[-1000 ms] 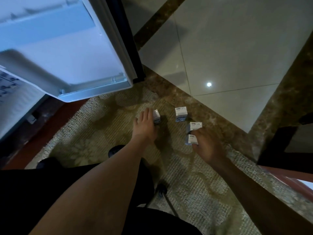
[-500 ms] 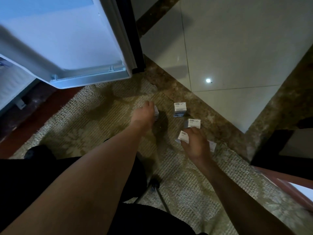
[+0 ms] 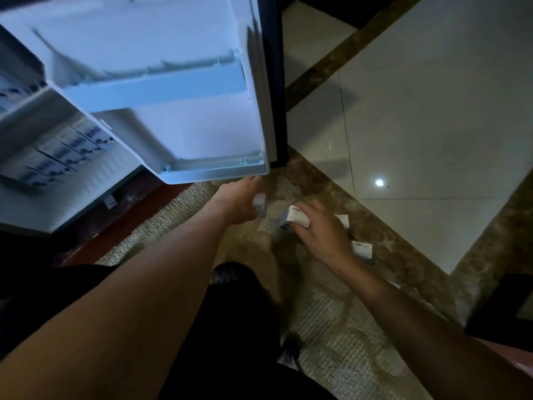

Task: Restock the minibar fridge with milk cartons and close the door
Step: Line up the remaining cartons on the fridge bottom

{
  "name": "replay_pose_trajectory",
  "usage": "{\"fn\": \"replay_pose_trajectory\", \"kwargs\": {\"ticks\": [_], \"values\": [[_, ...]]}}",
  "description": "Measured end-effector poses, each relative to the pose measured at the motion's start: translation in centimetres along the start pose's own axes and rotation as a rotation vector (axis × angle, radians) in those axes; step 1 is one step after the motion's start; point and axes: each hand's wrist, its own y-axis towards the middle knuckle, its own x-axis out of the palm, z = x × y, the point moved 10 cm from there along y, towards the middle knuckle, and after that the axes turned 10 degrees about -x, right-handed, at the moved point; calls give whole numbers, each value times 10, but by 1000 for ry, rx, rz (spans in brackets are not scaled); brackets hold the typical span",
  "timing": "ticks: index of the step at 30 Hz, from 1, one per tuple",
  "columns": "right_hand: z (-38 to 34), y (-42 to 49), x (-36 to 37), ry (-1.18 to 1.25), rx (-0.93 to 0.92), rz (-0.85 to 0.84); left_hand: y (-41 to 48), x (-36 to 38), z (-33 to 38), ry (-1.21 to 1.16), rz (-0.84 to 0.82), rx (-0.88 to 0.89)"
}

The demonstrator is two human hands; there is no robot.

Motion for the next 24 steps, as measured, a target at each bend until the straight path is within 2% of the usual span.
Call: {"fn": "replay_pose_trajectory", "kwargs": {"ticks": [11,20,24], "values": [[-129,67,-22,-87,-271,23,-38,-93,-82,-153,6,-67],[-230,105,1,-106,-456,-91,-106,-122,-181,-326,199,-145],[-281,120,23,-117,-544,-133,-133,-117,-234,-311,226,-221]]}}
